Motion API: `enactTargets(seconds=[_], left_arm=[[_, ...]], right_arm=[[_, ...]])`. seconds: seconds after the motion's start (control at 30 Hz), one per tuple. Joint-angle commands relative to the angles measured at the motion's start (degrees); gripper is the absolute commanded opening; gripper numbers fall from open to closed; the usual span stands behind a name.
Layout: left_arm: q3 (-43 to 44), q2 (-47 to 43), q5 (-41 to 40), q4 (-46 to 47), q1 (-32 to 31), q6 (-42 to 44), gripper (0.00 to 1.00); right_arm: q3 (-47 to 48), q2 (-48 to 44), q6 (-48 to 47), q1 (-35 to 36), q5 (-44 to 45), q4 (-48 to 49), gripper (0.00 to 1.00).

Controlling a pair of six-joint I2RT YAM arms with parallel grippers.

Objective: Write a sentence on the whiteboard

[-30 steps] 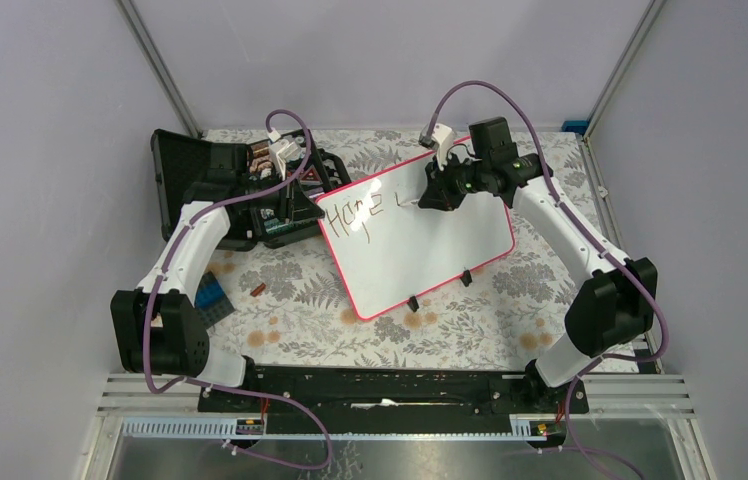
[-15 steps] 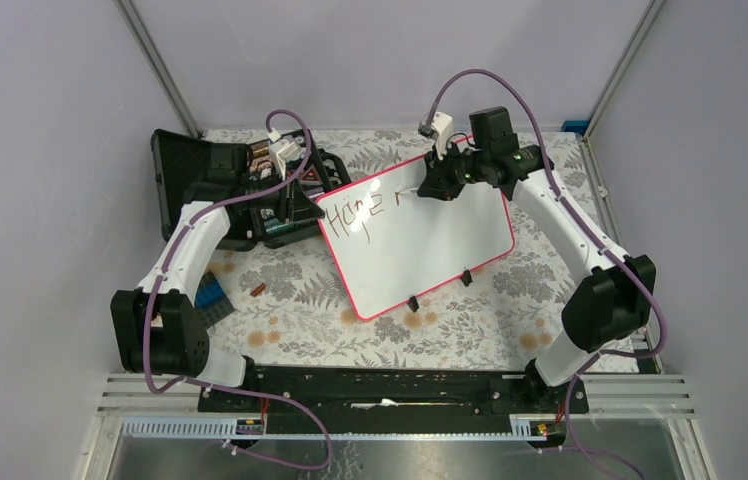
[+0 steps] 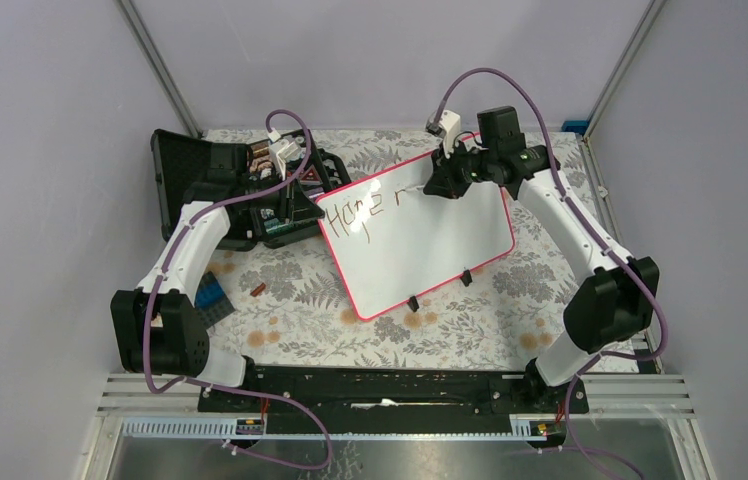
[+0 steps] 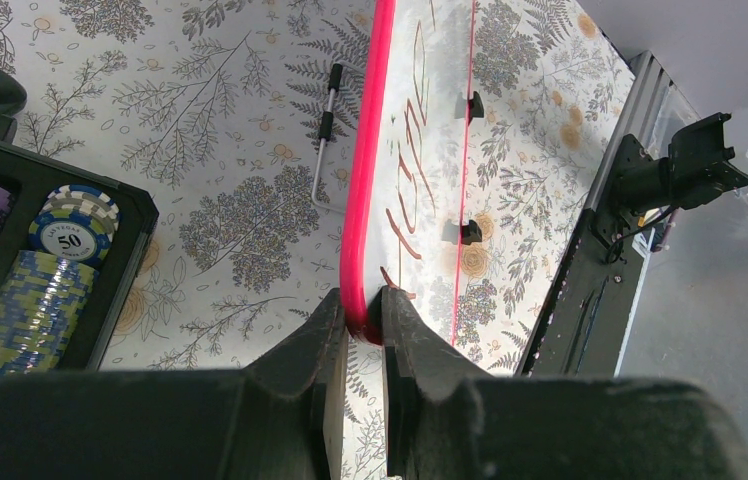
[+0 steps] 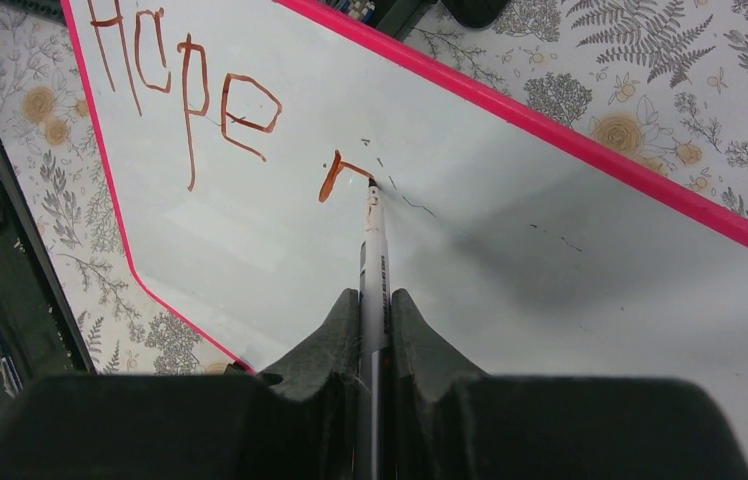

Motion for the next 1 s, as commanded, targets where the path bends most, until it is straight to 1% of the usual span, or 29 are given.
enactTargets(seconds=[0.0, 0.3, 0.57, 0.73, 0.83, 0.97], left_arm=[[1.38, 0.19, -0.02, 1.11, -0.71, 2.89, 0.0], [1.41, 0.27, -0.15, 1.11, -0.73, 2.98, 0.0], [1.46, 0.28, -0.09, 1.11, -0.82, 2.9, 0.0], [1.43, 0.1, -0.22, 1.11, -0.79, 3.03, 0.0], [1.37, 0.19, -0.05, 1.1, -0.82, 3.03, 0.0], [1.31, 0.18, -0.11, 1.11, -0.82, 3.12, 0.0]], right_arm=[[-1.6, -1.64, -1.71, -0.61, 1.36, 1.41, 0.0], [-4.71, -2.61, -3.0, -0.61, -0.09, 0.32, 0.0], [-3.15, -2.52, -3.18, -0.63, 1.42, -0.09, 0.0], [-2.12, -2.42, -3.09, -1.84, 1.42, -0.18, 0.0], [-1.87, -2.77, -2.98, -2.26, 0.09, -0.24, 0.0], [-1.47, -4.04, -2.21, -2.28, -4.07, -0.29, 0.0]])
